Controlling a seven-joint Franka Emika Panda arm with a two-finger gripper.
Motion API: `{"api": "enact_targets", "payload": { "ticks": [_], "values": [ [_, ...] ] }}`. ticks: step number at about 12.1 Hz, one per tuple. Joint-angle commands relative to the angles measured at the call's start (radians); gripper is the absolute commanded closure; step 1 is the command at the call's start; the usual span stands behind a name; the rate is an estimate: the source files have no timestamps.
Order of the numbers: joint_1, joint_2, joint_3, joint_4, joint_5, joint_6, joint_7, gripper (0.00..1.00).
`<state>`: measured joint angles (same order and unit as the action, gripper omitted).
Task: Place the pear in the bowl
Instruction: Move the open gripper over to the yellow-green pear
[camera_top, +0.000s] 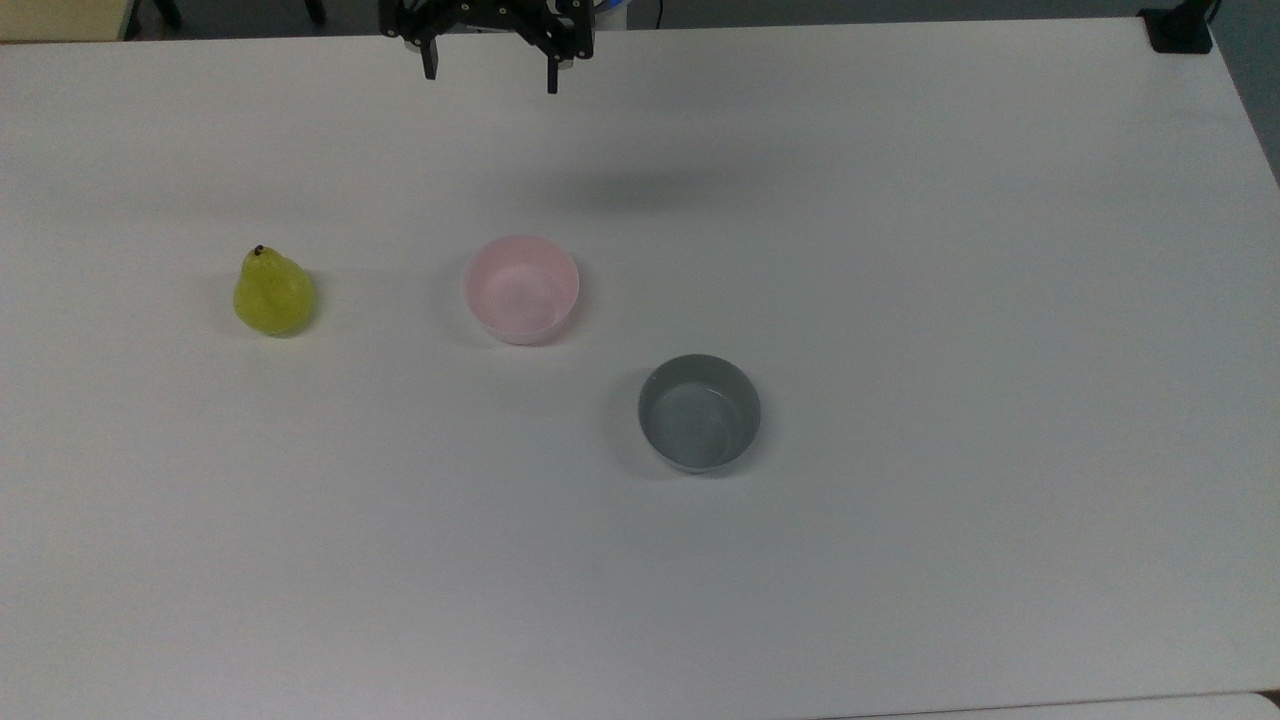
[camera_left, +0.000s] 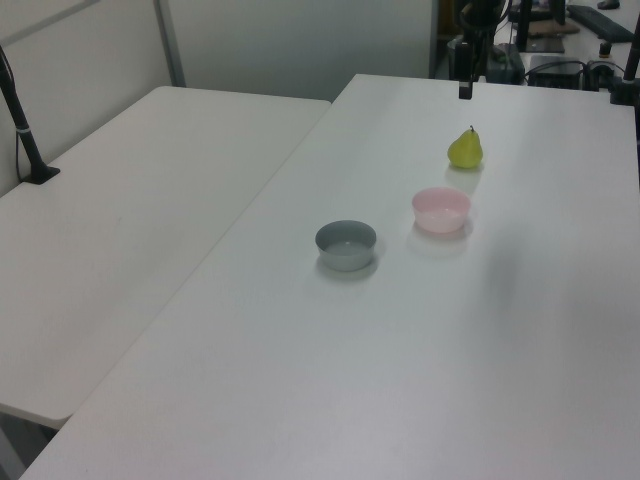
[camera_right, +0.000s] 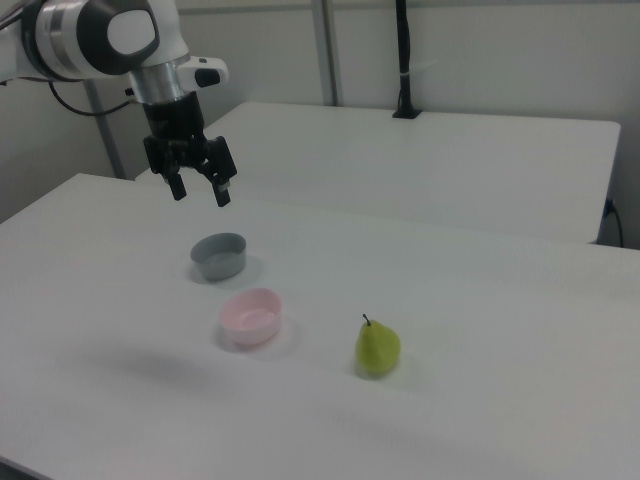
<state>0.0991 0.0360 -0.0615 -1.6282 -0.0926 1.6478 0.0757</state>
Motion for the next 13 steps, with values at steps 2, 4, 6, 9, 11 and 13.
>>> {"api": "enact_targets", "payload": {
  "ticks": [2, 4, 6, 9, 11, 13],
  "values": [
    [0.010, -0.022, -0.012, -0.018, 0.017, -0.008, 0.009, 0.00],
    [0.010, -0.021, -0.012, -0.018, 0.019, -0.008, 0.009, 0.00],
    [0.010, -0.021, -0.012, -0.018, 0.019, -0.008, 0.009, 0.00],
    [0.004, -0.012, -0.014, -0.018, 0.016, -0.002, 0.009, 0.00],
    [-0.007, -0.007, -0.021, -0.019, 0.008, 0.021, 0.006, 0.00],
    [-0.059, 0.005, -0.021, -0.021, 0.007, 0.070, 0.006, 0.00]
  ]
}}
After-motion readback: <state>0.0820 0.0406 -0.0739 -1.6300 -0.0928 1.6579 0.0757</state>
